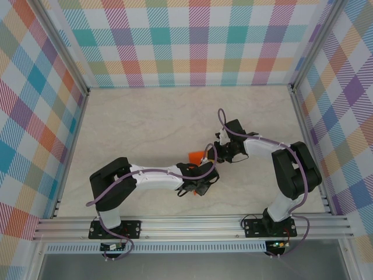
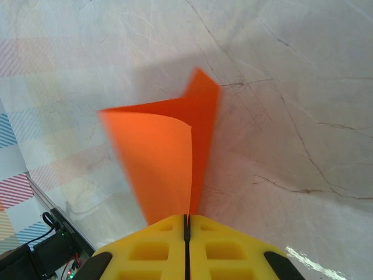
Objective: Fold a paper plane with a square sheet of paper (fold left side to right side)
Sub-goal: Fold the wing for the fifth time at the center of the table.
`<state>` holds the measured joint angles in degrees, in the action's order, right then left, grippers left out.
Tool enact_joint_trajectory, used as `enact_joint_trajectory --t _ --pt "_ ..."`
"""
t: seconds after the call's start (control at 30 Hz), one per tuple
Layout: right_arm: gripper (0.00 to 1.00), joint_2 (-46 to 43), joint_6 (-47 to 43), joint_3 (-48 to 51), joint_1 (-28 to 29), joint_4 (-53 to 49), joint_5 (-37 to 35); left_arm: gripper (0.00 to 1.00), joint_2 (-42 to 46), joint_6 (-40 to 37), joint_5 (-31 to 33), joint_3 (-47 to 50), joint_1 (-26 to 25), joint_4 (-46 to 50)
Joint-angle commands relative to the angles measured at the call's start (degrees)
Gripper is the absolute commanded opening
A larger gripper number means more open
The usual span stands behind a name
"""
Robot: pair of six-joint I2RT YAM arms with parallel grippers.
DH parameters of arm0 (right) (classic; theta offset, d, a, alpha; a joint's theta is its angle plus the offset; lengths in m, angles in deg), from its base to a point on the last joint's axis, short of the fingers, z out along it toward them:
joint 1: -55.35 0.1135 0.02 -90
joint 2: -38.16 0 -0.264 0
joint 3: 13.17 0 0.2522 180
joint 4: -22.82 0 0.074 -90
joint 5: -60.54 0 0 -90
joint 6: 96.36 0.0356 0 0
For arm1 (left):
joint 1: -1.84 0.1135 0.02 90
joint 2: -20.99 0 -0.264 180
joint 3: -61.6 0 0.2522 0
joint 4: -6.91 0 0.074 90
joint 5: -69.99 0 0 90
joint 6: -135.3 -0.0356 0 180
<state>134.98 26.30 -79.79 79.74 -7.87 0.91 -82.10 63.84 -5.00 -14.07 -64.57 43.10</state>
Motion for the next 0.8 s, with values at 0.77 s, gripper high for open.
enact_joint_trajectory --t 0.77 --pt "0.07 2.31 1.16 -2.51 1.02 -4.11 -3.12 0.34 -2.91 2.13 3.45 -3.98 -3.19 4.28"
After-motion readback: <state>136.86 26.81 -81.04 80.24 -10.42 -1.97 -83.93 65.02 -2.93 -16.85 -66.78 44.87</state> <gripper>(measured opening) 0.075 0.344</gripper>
